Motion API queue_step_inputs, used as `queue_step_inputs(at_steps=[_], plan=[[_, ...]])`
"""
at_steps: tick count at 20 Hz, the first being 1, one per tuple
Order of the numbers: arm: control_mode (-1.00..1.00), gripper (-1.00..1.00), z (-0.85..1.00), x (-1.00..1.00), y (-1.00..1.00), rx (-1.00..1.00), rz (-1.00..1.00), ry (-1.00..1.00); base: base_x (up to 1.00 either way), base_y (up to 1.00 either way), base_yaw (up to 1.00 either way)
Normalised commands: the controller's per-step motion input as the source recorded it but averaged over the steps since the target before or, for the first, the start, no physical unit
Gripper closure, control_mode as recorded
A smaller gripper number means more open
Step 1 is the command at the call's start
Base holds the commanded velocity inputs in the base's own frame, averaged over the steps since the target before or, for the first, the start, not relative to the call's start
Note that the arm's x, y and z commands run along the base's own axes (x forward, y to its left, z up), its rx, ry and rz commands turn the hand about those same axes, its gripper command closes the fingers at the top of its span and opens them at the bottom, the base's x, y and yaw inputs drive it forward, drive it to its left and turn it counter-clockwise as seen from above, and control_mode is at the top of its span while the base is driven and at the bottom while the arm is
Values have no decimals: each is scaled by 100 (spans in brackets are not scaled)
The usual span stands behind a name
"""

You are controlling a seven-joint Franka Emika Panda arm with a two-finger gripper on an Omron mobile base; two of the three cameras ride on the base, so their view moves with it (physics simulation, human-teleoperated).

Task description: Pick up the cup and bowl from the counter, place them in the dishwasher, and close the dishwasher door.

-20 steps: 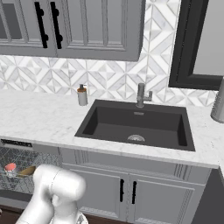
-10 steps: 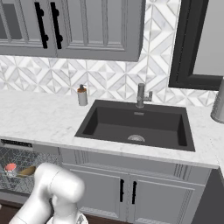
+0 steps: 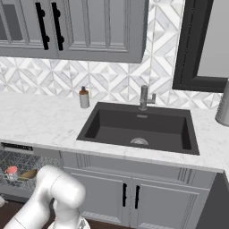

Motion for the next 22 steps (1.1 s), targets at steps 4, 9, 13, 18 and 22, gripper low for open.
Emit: queue_step_inputs(at_steps=[4, 9, 13, 18, 22], plan=[[-100, -100, -100, 46, 17, 7, -13, -44, 0, 0, 0], [-100, -100, -95, 44, 24, 10, -10, -46, 0, 0, 0], [-100, -100, -93, 58, 21, 15, -7, -52, 0, 0, 0], [-100, -100, -91, 59, 20, 14, -6, -52, 0, 0, 0], [-100, -100, -100, 53, 21, 17, -2, -51, 0, 0, 0]])
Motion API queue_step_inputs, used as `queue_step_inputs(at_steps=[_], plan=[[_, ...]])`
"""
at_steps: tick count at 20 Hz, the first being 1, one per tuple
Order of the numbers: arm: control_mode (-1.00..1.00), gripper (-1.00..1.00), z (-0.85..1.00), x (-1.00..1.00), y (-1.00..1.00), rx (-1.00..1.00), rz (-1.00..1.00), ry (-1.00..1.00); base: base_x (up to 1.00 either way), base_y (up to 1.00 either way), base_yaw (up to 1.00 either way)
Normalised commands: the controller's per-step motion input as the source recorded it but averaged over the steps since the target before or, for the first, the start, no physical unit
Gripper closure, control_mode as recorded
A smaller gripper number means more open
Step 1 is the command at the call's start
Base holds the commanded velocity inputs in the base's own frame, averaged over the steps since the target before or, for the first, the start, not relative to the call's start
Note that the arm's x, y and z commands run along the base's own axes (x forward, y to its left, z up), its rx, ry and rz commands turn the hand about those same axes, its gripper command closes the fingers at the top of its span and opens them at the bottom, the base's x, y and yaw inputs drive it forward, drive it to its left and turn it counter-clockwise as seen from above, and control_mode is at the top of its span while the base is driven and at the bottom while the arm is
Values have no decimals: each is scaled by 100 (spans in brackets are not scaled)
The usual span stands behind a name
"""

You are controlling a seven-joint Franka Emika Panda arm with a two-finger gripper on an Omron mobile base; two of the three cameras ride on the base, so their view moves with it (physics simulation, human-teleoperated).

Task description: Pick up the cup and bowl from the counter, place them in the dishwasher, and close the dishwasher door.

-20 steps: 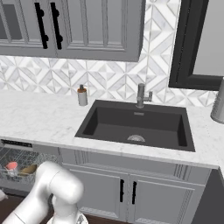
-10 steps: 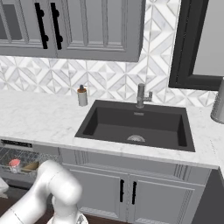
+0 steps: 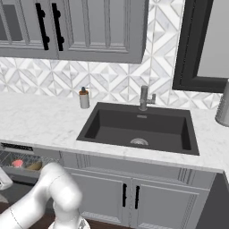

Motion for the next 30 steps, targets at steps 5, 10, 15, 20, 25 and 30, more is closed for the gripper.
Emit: queue_step_inputs(at_steps=[5, 10, 15, 20, 25, 30], plan=[[-100, -100, -100, 73, 22, 17, 0, -49, 0, 0, 0], [-100, -100, -100, 82, 19, 23, 7, -48, 0, 0, 0], [-100, -100, -100, 66, 20, 29, 19, -51, 0, 0, 0], [-100, -100, -100, 34, 24, 32, 29, -56, 0, 0, 0], [-100, -100, -92, 25, 11, 30, 35, -72, 0, 0, 0], [-100, -100, -77, 66, 0, 24, 31, -82, 0, 0, 0]])
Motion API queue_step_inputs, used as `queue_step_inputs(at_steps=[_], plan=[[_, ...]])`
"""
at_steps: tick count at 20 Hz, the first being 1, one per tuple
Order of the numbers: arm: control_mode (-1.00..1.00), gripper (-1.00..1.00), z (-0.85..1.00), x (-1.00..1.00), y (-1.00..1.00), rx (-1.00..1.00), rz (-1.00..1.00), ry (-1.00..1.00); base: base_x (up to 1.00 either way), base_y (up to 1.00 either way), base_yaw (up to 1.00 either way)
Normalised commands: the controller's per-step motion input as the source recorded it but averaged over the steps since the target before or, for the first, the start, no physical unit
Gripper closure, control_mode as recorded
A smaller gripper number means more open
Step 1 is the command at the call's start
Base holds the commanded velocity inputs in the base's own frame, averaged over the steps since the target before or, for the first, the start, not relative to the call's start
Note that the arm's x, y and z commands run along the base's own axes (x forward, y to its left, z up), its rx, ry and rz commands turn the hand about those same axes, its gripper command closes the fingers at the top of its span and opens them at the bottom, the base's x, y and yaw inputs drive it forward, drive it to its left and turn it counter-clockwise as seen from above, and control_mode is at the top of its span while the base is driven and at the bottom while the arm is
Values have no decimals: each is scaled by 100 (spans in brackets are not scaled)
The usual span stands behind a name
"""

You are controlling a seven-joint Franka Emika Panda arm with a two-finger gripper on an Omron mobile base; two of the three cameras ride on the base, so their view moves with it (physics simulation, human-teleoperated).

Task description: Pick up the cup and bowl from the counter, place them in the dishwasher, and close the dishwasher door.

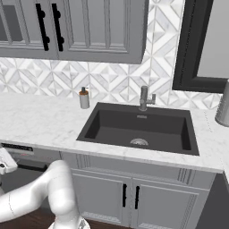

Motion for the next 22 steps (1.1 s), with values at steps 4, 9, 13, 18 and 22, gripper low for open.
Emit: queue_step_inputs(at_steps=[4, 9, 13, 18, 22], plan=[[-100, -100, -74, 70, 0, 23, 29, -83, 0, 0, 0], [-100, -100, -96, 40, 0, 7, 23, -63, 0, 0, 0], [-100, -100, -100, -53, 0, -12, 10, -8, 0, 0, 0], [-100, -100, -100, -28, 0, -19, 6, 13, 0, 0, 0], [-100, -100, -100, 19, -6, -20, 3, 23, 0, 0, 0]])
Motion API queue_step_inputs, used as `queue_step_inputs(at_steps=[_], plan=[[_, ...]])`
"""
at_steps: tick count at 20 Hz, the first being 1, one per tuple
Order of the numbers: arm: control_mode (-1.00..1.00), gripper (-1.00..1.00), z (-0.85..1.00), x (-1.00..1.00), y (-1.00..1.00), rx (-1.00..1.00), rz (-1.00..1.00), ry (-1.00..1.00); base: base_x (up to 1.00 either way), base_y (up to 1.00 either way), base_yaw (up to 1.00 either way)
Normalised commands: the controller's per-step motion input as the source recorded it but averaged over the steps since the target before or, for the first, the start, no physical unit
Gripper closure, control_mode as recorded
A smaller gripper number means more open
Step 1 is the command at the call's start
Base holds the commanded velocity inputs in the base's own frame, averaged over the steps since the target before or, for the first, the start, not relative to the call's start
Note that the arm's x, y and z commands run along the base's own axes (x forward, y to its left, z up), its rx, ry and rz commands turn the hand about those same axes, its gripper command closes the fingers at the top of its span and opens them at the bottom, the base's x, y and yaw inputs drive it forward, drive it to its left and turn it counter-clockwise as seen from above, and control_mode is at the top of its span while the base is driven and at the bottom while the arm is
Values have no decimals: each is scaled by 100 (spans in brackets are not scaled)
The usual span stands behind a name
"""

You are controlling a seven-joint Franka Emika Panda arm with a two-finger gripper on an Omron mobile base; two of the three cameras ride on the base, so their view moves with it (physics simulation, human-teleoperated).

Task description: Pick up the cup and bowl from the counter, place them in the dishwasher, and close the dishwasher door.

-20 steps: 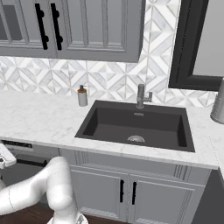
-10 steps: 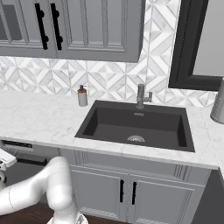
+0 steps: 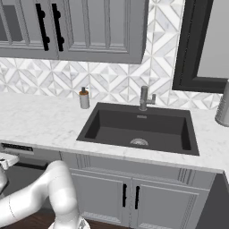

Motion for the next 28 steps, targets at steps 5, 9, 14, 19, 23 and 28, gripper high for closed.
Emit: queue_step_inputs(at_steps=[5, 9, 14, 19, 23, 28], plan=[[-100, -100, -100, -4, -29, -42, 0, 35, 0, 0, 0], [-100, -100, -93, -1, -44, -62, 0, 29, 0, 0, 0], [-100, -100, -12, -22, 4, -65, 5, 35, 0, 0, 0], [-100, -100, -6, 54, -4, -39, 19, 6, 0, 0, 0], [-100, -100, -78, 100, -15, -38, 18, 11, 0, 0, 0], [-100, -100, 52, -67, 9, -24, 31, -6, 0, 0, 0]])
